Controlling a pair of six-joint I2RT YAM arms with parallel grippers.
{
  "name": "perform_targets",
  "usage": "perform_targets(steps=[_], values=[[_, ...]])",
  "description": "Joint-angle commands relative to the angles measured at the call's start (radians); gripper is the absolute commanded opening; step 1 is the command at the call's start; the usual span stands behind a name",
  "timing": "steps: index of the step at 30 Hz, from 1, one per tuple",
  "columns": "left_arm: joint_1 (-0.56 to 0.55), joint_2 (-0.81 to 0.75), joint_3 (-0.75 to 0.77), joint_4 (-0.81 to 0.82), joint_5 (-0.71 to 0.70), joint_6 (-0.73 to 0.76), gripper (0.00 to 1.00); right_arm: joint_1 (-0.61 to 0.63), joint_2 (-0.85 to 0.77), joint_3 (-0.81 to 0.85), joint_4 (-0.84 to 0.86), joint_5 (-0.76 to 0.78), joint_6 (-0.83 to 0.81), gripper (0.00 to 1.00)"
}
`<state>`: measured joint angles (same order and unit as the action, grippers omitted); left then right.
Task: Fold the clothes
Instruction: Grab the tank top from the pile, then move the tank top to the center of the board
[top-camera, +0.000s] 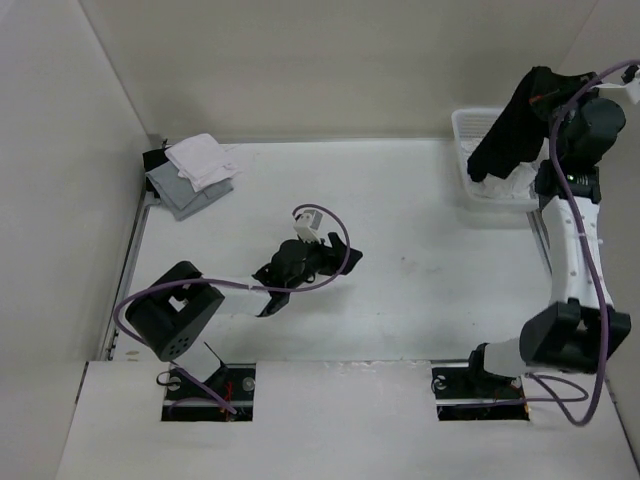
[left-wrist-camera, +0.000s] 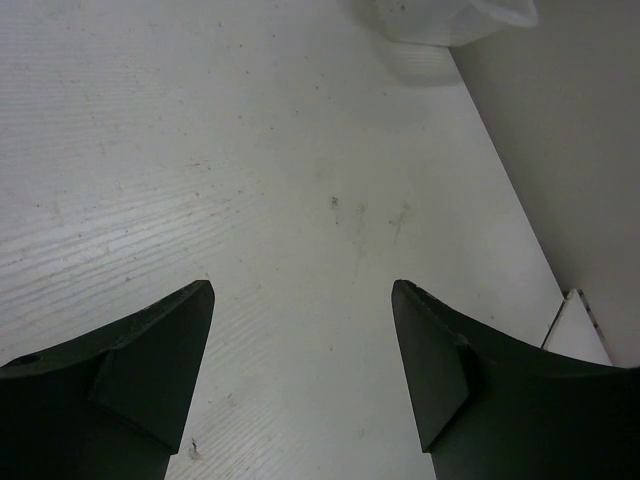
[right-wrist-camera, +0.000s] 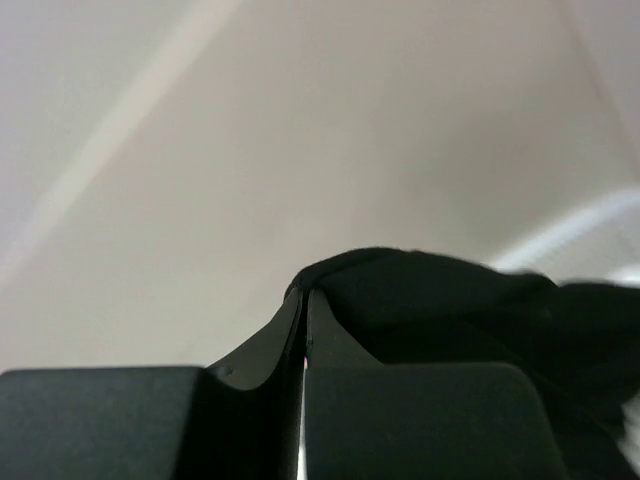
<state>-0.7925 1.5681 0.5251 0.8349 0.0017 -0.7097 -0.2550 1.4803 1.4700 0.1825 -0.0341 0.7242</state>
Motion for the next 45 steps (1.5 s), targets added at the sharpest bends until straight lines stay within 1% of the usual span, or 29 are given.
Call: perform_targets(steps=[1,4,8,12,13,15,17,19,20,21,22,25,28,30,31,34,36,38,39,42,45], values=[[0.046,-0.028,-0.036,0.089,-0.003,-0.039,0.71,0.097,-0.185,-0.017,0.106,-0.067,0.038,0.0],[0.107,-0.051,-0.071,0.093,-0.045,-0.091,0.71,0.208,-0.29,0.006,0.1,-0.13,0.047,0.0],[0.202,-0.091,-0.117,0.089,-0.065,-0.152,0.71,0.404,-0.382,0.084,0.086,-0.202,0.047,0.01],[0.266,-0.152,-0.143,0.081,-0.065,-0.174,0.71,0.548,-0.39,0.16,0.083,-0.216,0.026,0.01],[0.279,-0.172,-0.149,0.076,-0.065,-0.178,0.71,0.572,-0.388,0.162,0.083,-0.216,0.017,0.01],[0.311,-0.222,-0.16,0.052,-0.057,-0.201,0.71,0.604,-0.396,0.103,0.095,-0.222,0.036,0.01],[0.341,-0.285,-0.172,0.006,-0.054,-0.229,0.71,0.639,-0.42,-0.023,0.124,-0.231,0.052,0.01],[0.38,-0.36,-0.192,-0.058,-0.052,-0.253,0.71,0.705,-0.486,-0.256,0.185,-0.208,0.064,0.01],[0.411,-0.399,-0.206,-0.095,-0.052,-0.264,0.71,0.739,-0.53,-0.41,0.221,-0.178,0.079,0.02],[0.436,-0.428,-0.217,-0.121,-0.054,-0.275,0.71,0.765,-0.569,-0.522,0.235,-0.162,0.093,0.02],[0.463,-0.457,-0.229,-0.152,-0.052,-0.287,0.71,0.808,-0.619,-0.688,0.259,-0.152,0.113,0.03],[0.566,-0.536,-0.249,-0.291,-0.051,-0.31,0.71,0.941,-0.722,-1.041,0.276,-0.13,0.196,0.02],[0.583,-0.55,-0.252,-0.367,-0.051,-0.303,0.71,1.032,-0.816,-1.21,0.249,-0.098,0.268,0.02],[0.56,-0.522,-0.252,-0.375,-0.043,-0.281,0.7,1.058,-0.857,-1.247,0.223,-0.064,0.282,0.02],[0.55,-0.511,-0.249,-0.379,-0.036,-0.275,0.69,1.049,-0.859,-1.245,0.207,-0.061,0.281,0.02],[0.533,-0.51,-0.254,-0.408,-0.011,-0.269,0.64,0.966,-0.793,-1.2,0.199,-0.079,0.236,0.03],[0.514,-0.549,-0.258,-0.462,-0.009,-0.258,0.5,0.916,-0.718,-1.177,0.204,-0.087,0.224,0.03],[0.491,-0.589,-0.251,-0.535,-0.019,-0.209,0.38,0.883,-0.636,-1.157,0.204,-0.072,0.218,0.03],[0.473,-0.605,-0.237,-0.593,-0.026,-0.174,0.36,0.869,-0.594,-1.145,0.206,-0.066,0.212,0.03],[0.395,-0.577,-0.186,-0.712,-0.064,-0.088,0.39,0.856,-0.529,-1.122,0.212,-0.024,0.173,0.03],[0.298,-0.551,-0.149,-0.749,-0.081,-0.05,0.39,0.862,-0.519,-1.116,0.206,0.002,0.141,0.03]])
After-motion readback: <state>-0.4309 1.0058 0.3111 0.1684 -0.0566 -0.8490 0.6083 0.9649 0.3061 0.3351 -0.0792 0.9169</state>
